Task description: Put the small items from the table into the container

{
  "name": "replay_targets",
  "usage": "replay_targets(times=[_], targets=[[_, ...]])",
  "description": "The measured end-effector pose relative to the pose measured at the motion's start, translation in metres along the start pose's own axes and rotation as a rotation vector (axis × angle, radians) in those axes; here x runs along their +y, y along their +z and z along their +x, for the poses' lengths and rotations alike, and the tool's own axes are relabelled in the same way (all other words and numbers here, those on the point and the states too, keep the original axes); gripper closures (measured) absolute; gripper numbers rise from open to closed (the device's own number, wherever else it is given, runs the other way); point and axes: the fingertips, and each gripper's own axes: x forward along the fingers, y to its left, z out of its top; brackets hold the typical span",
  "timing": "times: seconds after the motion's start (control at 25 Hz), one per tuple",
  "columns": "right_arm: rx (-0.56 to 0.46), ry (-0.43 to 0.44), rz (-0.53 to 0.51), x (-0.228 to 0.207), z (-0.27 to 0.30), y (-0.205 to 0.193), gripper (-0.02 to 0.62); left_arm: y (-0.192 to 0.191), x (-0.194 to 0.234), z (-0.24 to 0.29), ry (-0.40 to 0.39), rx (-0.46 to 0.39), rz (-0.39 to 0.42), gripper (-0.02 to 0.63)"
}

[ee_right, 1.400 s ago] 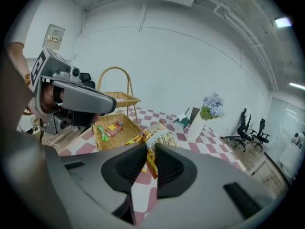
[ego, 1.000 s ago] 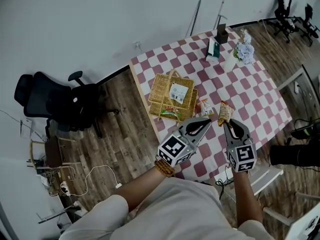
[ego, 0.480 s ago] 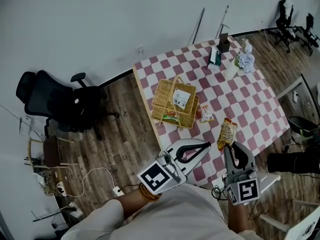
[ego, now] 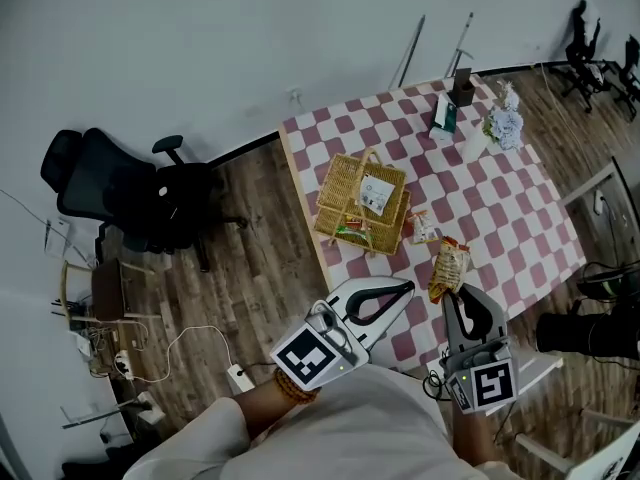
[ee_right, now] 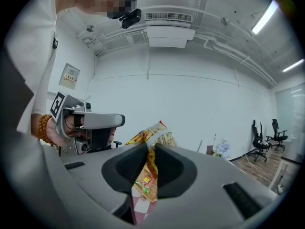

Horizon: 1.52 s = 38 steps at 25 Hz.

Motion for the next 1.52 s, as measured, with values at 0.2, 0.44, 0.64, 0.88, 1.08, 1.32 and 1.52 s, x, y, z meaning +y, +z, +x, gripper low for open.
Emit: replay_targets(times=[0.2, 0.44, 0.64, 0.88, 1.08, 1.32, 1.52], targets=[[-0.007, 0.090, -0.008, 0.028, 0.018, 0.006, 0.518, 0.001, 0.017, -0.025, 0.083, 0.005, 0.003, 0.580], [-0.008, 0.183, -0.012, 0.057, 0.034, 0.006, 0.520, 0.001, 0.029, -0.051, 0.164, -0.001, 0.008, 0.580], [-0.009, 0.192, -0.014, 0.057, 0.038, 0.005, 0.520, -0.003, 0.031, -0.052, 0.175, 0.003, -0.003, 0.580], [0.024, 0.182, -0.055, 0.042, 0.049, -0.003, 0.520, -0.007, 0.043, -0.044, 0.177, 0.017, 0.008, 0.580], [0.061, 0.199, -0.082, 0.029, 0.075, -0.016, 0.520, -0.017, 0.060, -0.037, 0.187, 0.037, 0.008, 0.580], [0.090, 0.218, -0.084, 0.016, 0.118, -0.038, 0.519, -0.032, 0.089, -0.026, 0.205, 0.052, 0.011, 0.580], [0.141, 0.238, -0.094, 0.011, 0.157, -0.060, 0.519, -0.050, 0.123, -0.018, 0.218, 0.051, 0.068, 0.580]])
